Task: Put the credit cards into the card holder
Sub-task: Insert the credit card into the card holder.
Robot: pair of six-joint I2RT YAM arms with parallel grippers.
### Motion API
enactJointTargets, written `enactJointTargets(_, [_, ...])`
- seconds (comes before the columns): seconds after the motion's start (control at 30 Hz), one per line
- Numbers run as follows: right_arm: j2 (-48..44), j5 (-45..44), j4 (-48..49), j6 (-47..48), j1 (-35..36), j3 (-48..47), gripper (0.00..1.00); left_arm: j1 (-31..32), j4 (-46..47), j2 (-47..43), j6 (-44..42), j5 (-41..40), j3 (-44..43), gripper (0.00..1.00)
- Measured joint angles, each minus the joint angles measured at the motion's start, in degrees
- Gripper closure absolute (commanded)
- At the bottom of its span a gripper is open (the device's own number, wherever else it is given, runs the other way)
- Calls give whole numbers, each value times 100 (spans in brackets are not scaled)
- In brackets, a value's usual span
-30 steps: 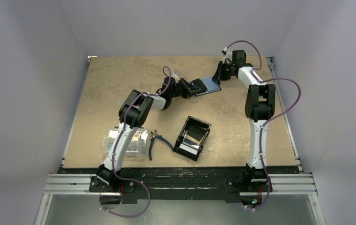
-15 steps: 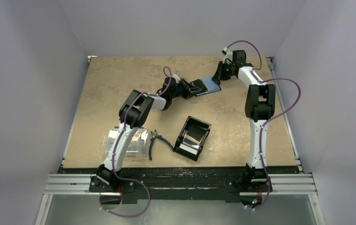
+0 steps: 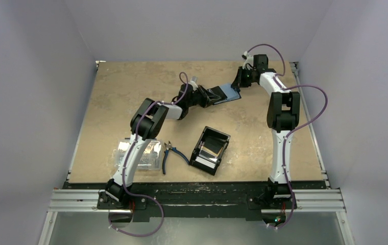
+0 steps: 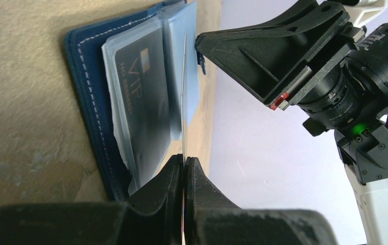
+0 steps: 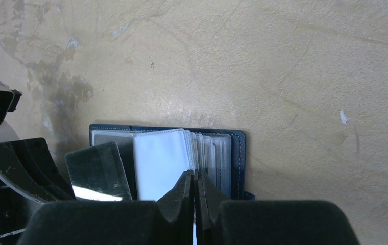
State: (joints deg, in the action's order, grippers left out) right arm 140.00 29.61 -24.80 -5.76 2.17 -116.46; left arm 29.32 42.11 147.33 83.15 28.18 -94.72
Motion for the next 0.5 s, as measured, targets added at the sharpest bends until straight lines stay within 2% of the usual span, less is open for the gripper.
enactJointTargets(0.5, [31, 13, -57, 4, 0, -66, 93, -39, -146, 0, -236, -55, 66, 100])
